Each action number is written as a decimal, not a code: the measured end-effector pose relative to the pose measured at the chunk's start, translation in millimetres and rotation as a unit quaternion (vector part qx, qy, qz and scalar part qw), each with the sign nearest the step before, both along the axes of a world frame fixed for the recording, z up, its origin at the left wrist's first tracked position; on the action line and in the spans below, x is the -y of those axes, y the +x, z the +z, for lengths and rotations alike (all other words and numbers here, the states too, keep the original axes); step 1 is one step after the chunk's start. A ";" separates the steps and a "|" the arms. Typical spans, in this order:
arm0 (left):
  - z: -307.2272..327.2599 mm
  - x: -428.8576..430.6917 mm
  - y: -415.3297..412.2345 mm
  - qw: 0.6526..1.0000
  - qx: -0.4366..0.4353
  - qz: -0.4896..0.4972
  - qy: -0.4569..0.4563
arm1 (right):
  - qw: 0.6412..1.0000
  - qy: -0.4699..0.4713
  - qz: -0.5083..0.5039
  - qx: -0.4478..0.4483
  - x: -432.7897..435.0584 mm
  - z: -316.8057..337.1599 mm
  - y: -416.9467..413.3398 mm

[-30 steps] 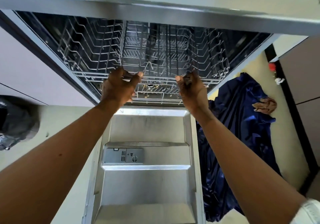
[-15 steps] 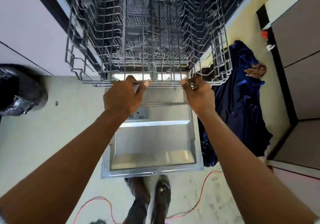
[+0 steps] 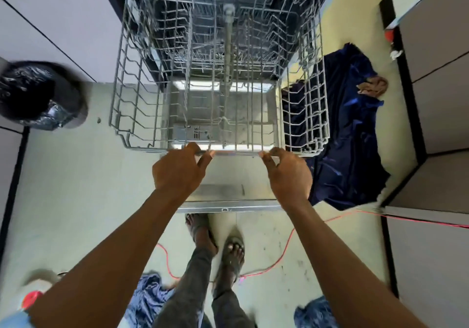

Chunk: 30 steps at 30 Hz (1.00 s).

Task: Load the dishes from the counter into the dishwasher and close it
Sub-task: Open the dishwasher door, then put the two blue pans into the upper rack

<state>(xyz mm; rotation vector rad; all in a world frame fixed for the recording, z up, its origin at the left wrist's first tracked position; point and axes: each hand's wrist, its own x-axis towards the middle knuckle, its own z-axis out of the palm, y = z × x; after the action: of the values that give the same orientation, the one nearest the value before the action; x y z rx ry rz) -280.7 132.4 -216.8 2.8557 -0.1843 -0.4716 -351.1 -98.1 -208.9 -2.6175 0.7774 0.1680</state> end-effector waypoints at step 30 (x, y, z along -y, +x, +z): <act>272.8 -282.5 144.4 0.930 0.207 0.067 -0.295 | 0.957 0.123 0.177 0.195 -251.7 259.7 186.8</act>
<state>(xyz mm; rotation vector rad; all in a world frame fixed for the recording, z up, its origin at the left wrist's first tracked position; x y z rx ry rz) -136.3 414.9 55.9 2.3075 -0.1661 0.2006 -164.3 153.6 50.7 -2.4153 0.1398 -0.1434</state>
